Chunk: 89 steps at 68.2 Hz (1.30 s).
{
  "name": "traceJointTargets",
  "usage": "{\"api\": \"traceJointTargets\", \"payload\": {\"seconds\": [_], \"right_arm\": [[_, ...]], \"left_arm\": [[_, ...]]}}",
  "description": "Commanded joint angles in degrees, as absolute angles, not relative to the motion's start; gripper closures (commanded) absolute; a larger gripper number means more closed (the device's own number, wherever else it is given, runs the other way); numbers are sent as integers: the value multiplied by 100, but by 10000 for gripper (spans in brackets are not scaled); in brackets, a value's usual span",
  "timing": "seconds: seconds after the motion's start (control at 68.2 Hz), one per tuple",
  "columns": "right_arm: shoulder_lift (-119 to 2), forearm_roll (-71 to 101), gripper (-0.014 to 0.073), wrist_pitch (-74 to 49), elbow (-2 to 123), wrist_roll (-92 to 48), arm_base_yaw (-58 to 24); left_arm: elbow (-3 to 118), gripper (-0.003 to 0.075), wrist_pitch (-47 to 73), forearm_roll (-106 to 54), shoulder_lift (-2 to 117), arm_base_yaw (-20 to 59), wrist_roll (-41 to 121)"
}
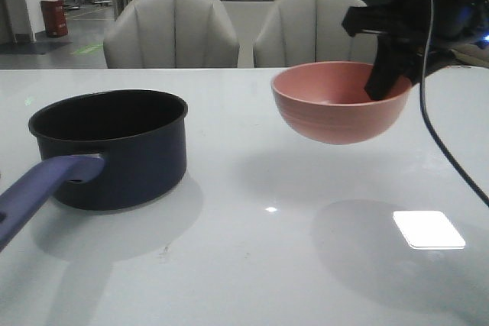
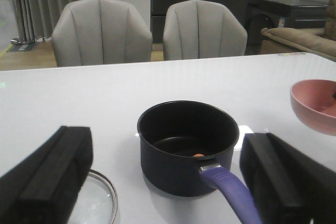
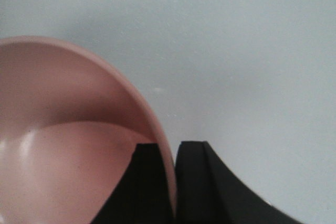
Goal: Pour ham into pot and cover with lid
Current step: 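Carry the empty pink bowl back and set it on the table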
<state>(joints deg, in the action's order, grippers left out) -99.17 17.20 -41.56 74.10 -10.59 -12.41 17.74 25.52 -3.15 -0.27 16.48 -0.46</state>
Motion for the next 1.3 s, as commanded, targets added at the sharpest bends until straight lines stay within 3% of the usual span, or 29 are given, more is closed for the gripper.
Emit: {"api": "traceJointTargets", "payload": {"seconds": [0.0, 0.425, 0.513, 0.645, 0.747, 0.953, 1.29], "right_arm": [[-9810, 1767, 464, -4087, 7556, -1087, -1044], [-10491, 1718, 444, -3988, 7563, -1087, -1010], [-10499, 1664, 368, -3975, 7568, -1087, -1010], [-10482, 1571, 174, -4035, 7644, -1087, -1010], [-10367, 1416, 95, -4088, 7671, -1087, -1010], [-9513, 1226, 81, -3879, 7501, -1185, -1018], [-6930, 1226, 81, -1928, 5764, -1274, -1346]], "left_arm": [[1914, 97, 2137, -339, -46, 1697, -48], [1914, 97, 2137, -339, -46, 1697, -48], [1914, 97, 2137, -339, -46, 1697, -48], [1914, 97, 2137, -339, -46, 1697, -48], [1914, 97, 2137, -339, -46, 1697, -48], [1914, 97, 2137, -339, -46, 1697, -48], [1914, 97, 2137, -339, -46, 1697, -48]]}}
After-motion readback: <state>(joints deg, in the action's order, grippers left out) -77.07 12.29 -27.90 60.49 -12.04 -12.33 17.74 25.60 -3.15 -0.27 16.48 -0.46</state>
